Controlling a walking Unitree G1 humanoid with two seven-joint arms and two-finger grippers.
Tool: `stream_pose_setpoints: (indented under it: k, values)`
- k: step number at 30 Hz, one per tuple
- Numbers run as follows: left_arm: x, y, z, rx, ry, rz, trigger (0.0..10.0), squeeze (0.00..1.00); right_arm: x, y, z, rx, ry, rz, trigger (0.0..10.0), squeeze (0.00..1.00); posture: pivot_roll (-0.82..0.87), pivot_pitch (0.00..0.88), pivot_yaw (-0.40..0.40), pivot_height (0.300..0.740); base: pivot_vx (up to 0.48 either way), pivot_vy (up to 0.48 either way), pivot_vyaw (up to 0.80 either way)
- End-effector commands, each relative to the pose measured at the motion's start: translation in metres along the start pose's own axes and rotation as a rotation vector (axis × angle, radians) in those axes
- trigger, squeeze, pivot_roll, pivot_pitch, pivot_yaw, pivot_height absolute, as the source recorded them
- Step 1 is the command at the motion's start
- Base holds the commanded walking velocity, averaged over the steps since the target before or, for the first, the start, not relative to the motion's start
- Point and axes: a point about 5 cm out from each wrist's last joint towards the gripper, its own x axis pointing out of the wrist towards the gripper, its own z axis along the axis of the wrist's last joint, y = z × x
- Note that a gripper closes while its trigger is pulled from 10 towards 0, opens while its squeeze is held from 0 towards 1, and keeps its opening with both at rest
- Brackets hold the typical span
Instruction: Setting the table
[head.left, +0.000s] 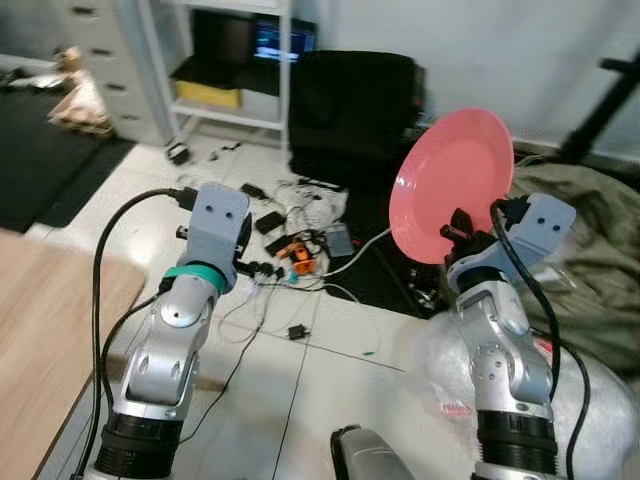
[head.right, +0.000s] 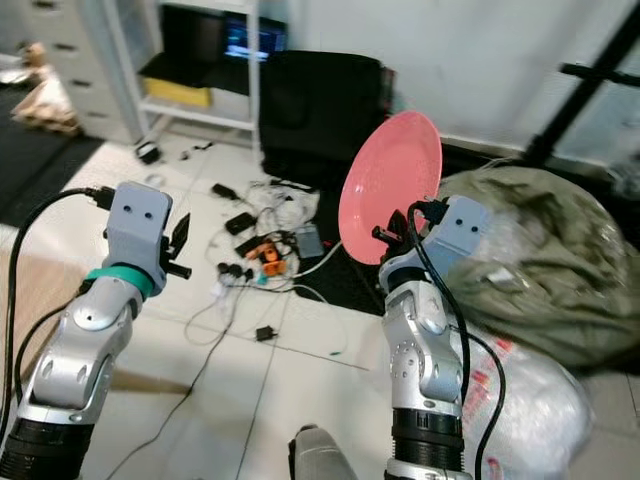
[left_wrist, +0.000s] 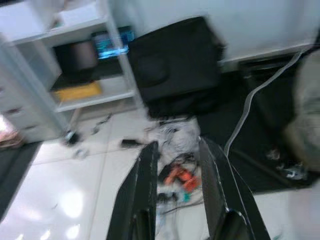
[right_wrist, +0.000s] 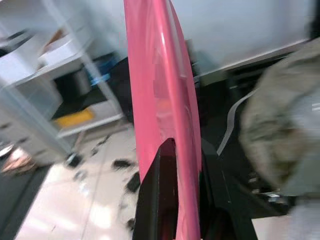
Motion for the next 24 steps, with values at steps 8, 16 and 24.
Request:
stream_pose_setpoints:
  k: [8, 16, 24]
  values:
    - [-0.0015, 0.0005, -0.0068, 0.006, 0.023, -0.005, 10.0, 0.00, -0.0014, 0.0082, -0.0005, -0.017, -0.010, 0.030, 10.0, 0.00, -0.12, 0.000, 0.067, 0.740, 0.000, 0.000, -0.80]
    - [-0.0016, 0.0003, -0.0071, 0.007, 0.024, -0.006, 10.0, 0.00, -0.0035, 0.0111, -0.0013, -0.048, -0.015, 0.047, 10.0, 0.00, -0.12, 0.000, 0.068, 0.740, 0.000, 0.000, -0.80]
    - [-0.0014, 0.0000, -0.0069, 0.006, 0.022, -0.006, 10.0, 0.00, -0.0038, 0.0115, -0.0016, -0.055, -0.015, 0.049, 10.0, 0.00, -0.12, 0.000, 0.065, 0.740, 0.000, 0.000, -0.80]
